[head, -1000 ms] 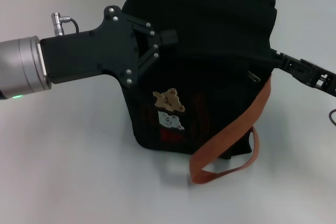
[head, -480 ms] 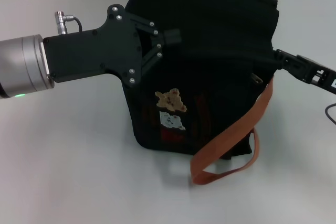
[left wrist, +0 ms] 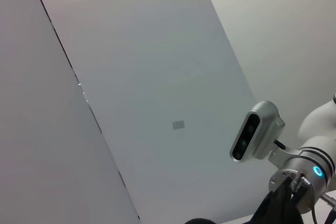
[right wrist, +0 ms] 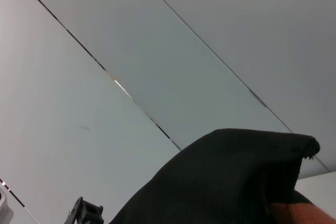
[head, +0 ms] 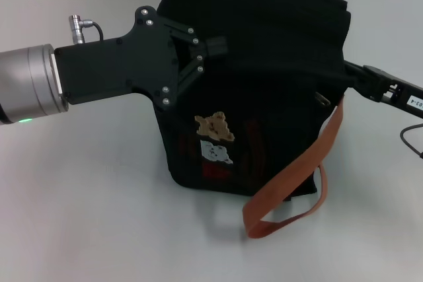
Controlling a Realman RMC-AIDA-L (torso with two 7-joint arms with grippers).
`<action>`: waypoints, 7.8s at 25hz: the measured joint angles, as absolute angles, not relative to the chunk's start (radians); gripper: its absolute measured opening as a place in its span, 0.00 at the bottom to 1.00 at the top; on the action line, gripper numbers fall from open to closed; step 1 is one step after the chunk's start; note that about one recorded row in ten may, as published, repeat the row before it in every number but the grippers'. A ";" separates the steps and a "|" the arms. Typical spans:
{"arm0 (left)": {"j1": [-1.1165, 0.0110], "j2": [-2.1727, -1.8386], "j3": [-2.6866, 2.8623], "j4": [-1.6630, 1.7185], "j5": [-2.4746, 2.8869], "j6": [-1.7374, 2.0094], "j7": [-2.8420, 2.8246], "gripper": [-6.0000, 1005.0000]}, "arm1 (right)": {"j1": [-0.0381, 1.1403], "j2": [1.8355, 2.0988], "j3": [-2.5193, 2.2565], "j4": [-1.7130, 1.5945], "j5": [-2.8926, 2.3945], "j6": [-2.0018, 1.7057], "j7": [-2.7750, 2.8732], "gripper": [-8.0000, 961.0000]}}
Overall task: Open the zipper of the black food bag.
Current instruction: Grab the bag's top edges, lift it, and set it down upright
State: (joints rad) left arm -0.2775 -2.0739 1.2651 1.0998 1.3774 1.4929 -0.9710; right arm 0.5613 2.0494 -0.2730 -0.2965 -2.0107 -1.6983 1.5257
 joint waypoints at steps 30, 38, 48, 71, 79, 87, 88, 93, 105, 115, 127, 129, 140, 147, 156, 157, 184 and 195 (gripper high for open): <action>-0.279 -2.070 1.254 1.416 1.559 1.601 -1.403 0.24 | 0.587 2.054 -0.273 -0.290 -2.010 -1.649 1.506 0.02; -0.377 -2.074 1.266 1.659 1.788 1.569 -1.686 0.56 | 0.590 2.061 -0.281 -0.290 -2.010 -1.633 1.506 0.02; -0.452 -2.079 1.408 1.693 2.014 1.478 -1.789 0.57 | 0.593 2.065 -0.289 -0.288 -2.008 -1.624 1.495 0.02; -0.417 -2.079 1.470 1.695 2.022 1.418 -1.757 0.16 | 0.590 2.068 -0.290 -0.288 -2.005 -1.610 1.494 0.02; -0.405 -2.077 1.462 1.698 2.001 1.407 -1.744 0.12 | 0.589 2.068 -0.289 -0.288 -2.004 -1.611 1.494 0.02; -0.373 -2.073 1.450 1.699 1.965 1.381 -1.728 0.12 | 0.583 2.068 -0.281 -0.287 -2.004 -1.619 1.494 0.01; -0.368 -2.073 1.445 1.699 1.960 1.380 -1.723 0.12 | 0.582 2.068 -0.280 -0.287 -2.004 -1.620 1.494 0.01; -0.347 -2.072 1.417 1.700 1.939 1.379 -1.711 0.12 | 0.575 2.068 -0.279 -0.287 -2.003 -1.624 1.494 0.01; -0.315 -2.072 1.349 1.688 1.894 1.378 -1.689 0.12 | 0.572 2.072 -0.279 -0.287 -2.002 -1.638 1.494 0.01; -0.296 -2.073 1.312 1.666 1.882 1.356 -1.688 0.11 | 0.567 2.072 -0.278 -0.287 -2.002 -1.649 1.484 0.01; -0.274 -2.071 1.301 1.660 1.839 1.355 -1.661 0.11 | 0.563 2.074 -0.273 -0.300 -1.982 -1.637 1.438 0.01; -0.271 -2.071 1.301 1.660 1.837 1.355 -1.660 0.11 | 0.559 2.075 -0.273 -0.308 -1.966 -1.637 1.371 0.01; -0.270 -2.072 1.307 1.627 1.803 1.354 -1.660 0.11 | 0.531 2.085 -0.272 -0.192 -1.822 -1.561 0.615 0.18; -0.274 -2.072 1.308 1.607 1.781 1.356 -1.660 0.11 | 0.560 2.088 -0.261 -0.057 -1.796 -1.448 0.220 0.23; -0.277 -2.072 1.310 1.593 1.758 1.357 -1.660 0.11 | 0.592 2.089 -0.225 0.093 -1.788 -1.412 -0.139 0.24; -0.277 -2.072 1.310 1.592 1.758 1.358 -1.660 0.11 | 0.597 2.089 -0.225 0.098 -1.789 -1.409 -0.143 0.25; -0.322 -2.075 1.324 1.543 1.754 1.352 -1.660 0.12 | 0.571 2.091 -0.153 0.155 -1.790 -1.489 -0.286 0.35; -0.323 -2.075 1.324 1.540 1.754 1.351 -1.659 0.11 | 0.585 2.091 -0.164 0.155 -1.798 -1.456 -0.286 0.23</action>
